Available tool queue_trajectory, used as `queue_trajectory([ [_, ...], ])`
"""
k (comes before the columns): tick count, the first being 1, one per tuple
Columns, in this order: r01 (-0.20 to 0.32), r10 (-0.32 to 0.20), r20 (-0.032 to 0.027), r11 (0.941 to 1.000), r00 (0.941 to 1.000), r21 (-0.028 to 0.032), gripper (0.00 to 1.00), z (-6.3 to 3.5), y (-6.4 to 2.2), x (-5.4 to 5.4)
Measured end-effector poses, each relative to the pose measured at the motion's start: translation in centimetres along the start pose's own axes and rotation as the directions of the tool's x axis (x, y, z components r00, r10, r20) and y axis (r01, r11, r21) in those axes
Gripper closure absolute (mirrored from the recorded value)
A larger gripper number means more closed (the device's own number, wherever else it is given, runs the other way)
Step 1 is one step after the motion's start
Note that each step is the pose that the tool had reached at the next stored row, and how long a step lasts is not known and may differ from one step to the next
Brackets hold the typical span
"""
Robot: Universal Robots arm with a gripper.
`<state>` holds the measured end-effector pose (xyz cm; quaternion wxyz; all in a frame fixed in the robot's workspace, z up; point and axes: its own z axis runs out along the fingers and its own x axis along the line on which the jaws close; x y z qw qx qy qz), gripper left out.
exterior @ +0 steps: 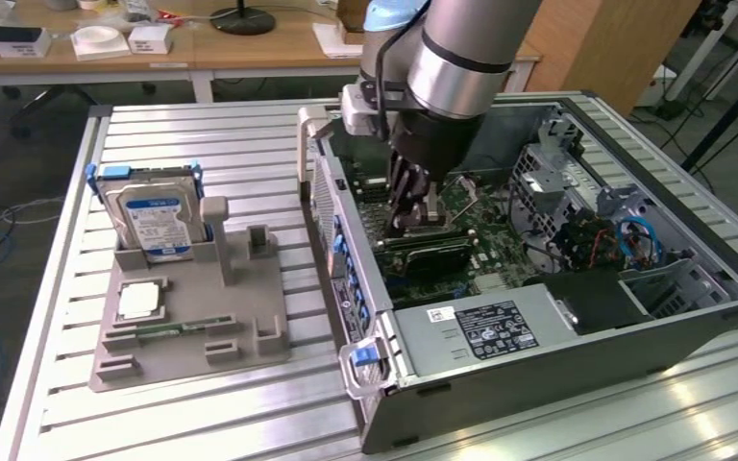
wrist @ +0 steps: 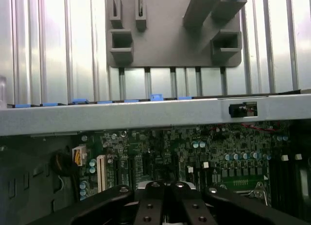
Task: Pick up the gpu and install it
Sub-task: 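Press down on the gpu until it lock into place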
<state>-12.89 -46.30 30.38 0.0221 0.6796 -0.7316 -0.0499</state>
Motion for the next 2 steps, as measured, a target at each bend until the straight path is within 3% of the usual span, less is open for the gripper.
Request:
queue_trajectory([
  [2, 0.000, 0.000, -0.0001, 1.0000, 1.0000, 0.0000, 0.89, 0.00, 0.00, 0.00],
])
